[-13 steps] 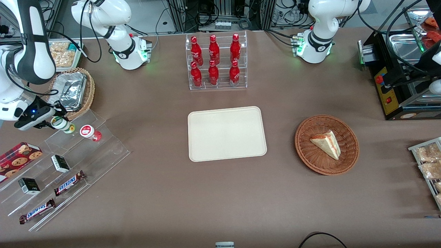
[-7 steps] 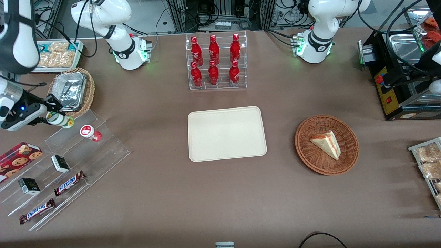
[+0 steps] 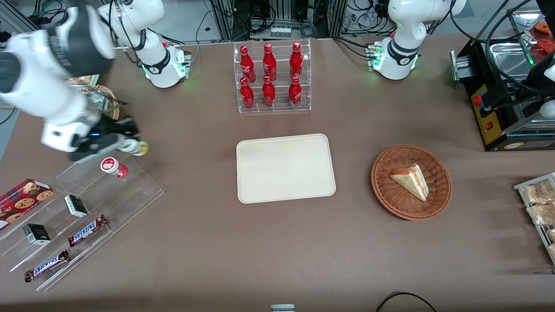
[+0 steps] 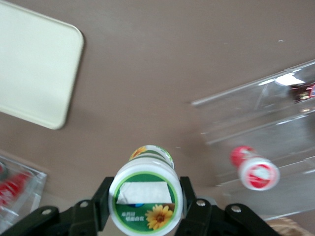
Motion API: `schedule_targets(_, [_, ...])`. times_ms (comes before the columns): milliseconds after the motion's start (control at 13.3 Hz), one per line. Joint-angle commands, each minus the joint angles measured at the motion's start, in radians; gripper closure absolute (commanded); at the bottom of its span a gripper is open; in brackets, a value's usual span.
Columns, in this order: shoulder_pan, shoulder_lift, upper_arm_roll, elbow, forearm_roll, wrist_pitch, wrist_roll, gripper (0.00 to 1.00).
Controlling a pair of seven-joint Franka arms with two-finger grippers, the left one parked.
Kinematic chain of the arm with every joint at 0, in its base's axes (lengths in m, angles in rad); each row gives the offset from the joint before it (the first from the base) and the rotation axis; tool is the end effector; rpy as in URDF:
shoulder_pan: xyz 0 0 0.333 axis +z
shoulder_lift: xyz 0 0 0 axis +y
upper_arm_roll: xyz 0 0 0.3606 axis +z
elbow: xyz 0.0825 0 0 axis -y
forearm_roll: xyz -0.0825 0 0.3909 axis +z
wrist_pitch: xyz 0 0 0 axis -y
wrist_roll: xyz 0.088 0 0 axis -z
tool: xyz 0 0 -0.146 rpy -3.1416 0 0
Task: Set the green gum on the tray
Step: 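Lift the canister and carry it with the right gripper over the cream tray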
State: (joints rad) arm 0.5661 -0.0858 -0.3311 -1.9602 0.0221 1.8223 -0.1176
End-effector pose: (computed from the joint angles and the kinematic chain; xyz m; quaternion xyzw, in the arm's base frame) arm 0.5159 0.1218 0.5084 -0.9842 -0.1732 0.0298 0.0228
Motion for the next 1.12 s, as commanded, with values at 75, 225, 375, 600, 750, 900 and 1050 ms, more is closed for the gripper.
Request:
schedule_targets(75, [0.202, 0.180, -0.013, 0.185, 0.018, -0.014, 0.351, 1.00])
schedule_targets(225, [0.280, 0.291, -0.014, 0.268, 0.077, 0.014, 0.506, 1.00])
schedule_targets(375, [0.351, 0.392, -0.013, 0.319, 0.099, 0.090, 0.651, 1.00])
schedule_targets(600, [0.426, 0.565, -0.013, 0.401, 0.177, 0.224, 0.788, 1.00])
schedule_targets(750, [0.455, 0.671, -0.013, 0.454, 0.235, 0.320, 0.866, 1.00])
schedule_targets(900, [0.486, 0.736, -0.013, 0.463, 0.236, 0.386, 0.903, 1.00])
schedule_targets(1050, [0.511, 0.780, -0.013, 0.463, 0.239, 0.446, 0.914, 1.00])
